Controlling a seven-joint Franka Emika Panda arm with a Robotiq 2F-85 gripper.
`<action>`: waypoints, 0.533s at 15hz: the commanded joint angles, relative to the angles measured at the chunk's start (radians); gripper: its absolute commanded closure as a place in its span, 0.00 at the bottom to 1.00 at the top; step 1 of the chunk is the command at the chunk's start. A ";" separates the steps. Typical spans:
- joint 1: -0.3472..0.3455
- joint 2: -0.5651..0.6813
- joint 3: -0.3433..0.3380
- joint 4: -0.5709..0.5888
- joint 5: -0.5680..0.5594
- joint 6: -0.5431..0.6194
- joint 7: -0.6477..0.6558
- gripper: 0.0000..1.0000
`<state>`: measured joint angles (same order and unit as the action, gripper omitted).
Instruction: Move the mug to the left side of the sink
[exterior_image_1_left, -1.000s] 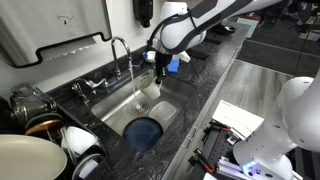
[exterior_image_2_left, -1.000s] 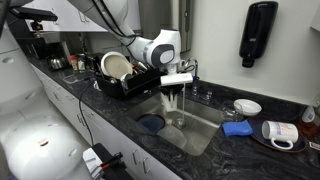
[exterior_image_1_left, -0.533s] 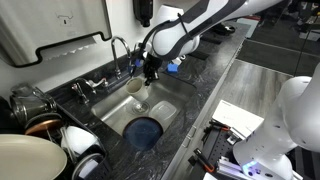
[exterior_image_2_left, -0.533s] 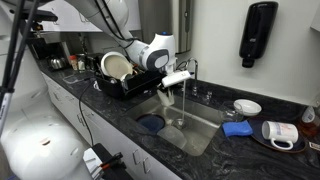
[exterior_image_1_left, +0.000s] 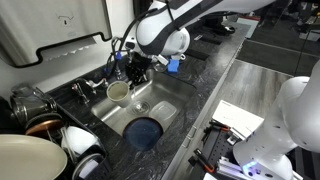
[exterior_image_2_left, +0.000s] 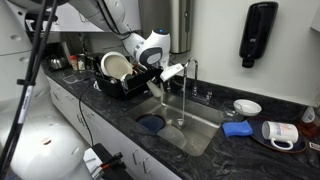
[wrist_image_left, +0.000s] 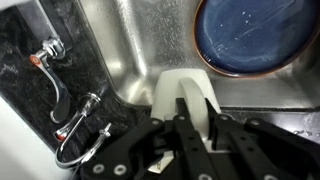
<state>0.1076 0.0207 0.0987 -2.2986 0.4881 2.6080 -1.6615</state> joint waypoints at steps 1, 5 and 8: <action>-0.001 0.059 0.023 0.110 0.097 -0.073 -0.164 0.96; -0.017 0.177 0.060 0.260 0.177 -0.164 -0.338 0.96; -0.038 0.273 0.085 0.368 0.186 -0.246 -0.395 0.96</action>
<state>0.1057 0.1892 0.1512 -2.0696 0.6388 2.4485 -1.9771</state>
